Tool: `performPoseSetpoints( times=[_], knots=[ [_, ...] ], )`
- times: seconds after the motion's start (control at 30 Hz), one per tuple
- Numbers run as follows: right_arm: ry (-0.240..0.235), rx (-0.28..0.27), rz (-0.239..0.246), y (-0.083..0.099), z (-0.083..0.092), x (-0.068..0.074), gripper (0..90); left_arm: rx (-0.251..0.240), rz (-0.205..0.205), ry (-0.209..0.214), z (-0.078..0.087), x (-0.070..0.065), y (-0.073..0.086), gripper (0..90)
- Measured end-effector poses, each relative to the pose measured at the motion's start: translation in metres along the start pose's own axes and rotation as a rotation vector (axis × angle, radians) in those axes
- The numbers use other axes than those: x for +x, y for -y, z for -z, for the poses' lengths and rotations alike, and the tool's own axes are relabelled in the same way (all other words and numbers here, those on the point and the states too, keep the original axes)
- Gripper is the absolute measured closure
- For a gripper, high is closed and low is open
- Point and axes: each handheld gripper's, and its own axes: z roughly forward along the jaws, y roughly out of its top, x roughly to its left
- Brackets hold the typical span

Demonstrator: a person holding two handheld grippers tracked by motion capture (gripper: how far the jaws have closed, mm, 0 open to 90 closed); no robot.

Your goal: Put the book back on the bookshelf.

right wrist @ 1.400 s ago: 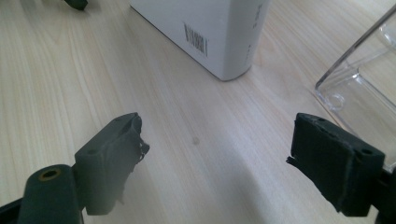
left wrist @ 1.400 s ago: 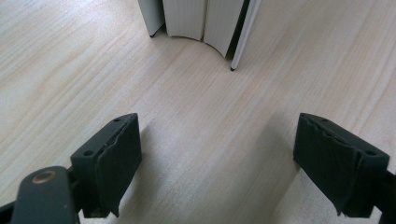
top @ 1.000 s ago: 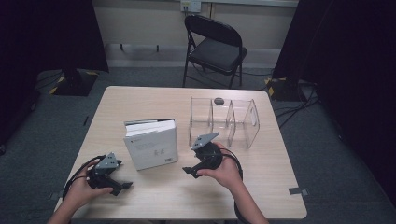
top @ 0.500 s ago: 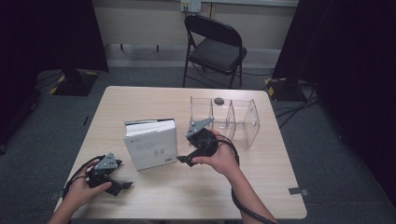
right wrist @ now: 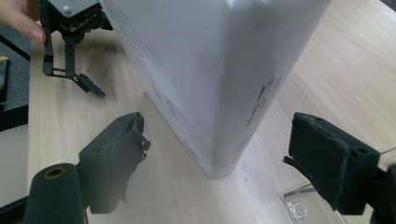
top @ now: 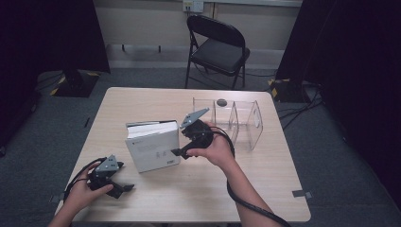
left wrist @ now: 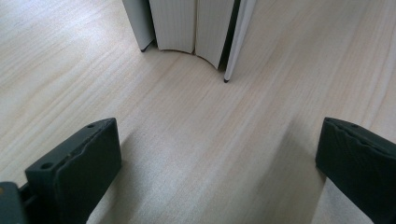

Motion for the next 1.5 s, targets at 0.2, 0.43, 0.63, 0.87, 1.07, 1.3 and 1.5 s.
performPoseSetpoints(
  times=[0.2,0.43,0.63,0.87,1.07,1.3,1.5],
  knots=[
    [-0.004,-0.009,0.006,-0.011,-0.003,-0.002,17.4,0.0,0.0,0.0,0.0,0.0,0.0,0.0],
    [-0.03,-0.027,-0.001,-0.019,-0.009,-0.008,17.5,0.0,0.0,0.0,0.0,0.0,0.0,0.0],
    [-0.068,-0.044,0.013,-0.025,-0.017,-0.012,20.8,0.0,0.001,0.0,0.0,0.0,0.0,0.0],
    [-0.085,0.015,0.067,-0.031,-0.022,-0.006,33.6,0.003,-0.002,-0.001,0.0,0.0,0.0,0.0],
    [-0.114,0.06,0.07,-0.032,-0.014,0.003,51.4,0.003,-0.005,-0.001,0.0,0.001,0.0,0.0],
    [-0.071,0.068,0.048,-0.029,-0.009,0.009,51.8,0.004,-0.004,0.0,0.0,0.001,0.0,0.0],
    [-0.043,0.104,0.018,-0.02,0.006,0.01,51.8,0.012,-0.017,0.001,0.0,0.002,-0.001,0.0]
  ],
)
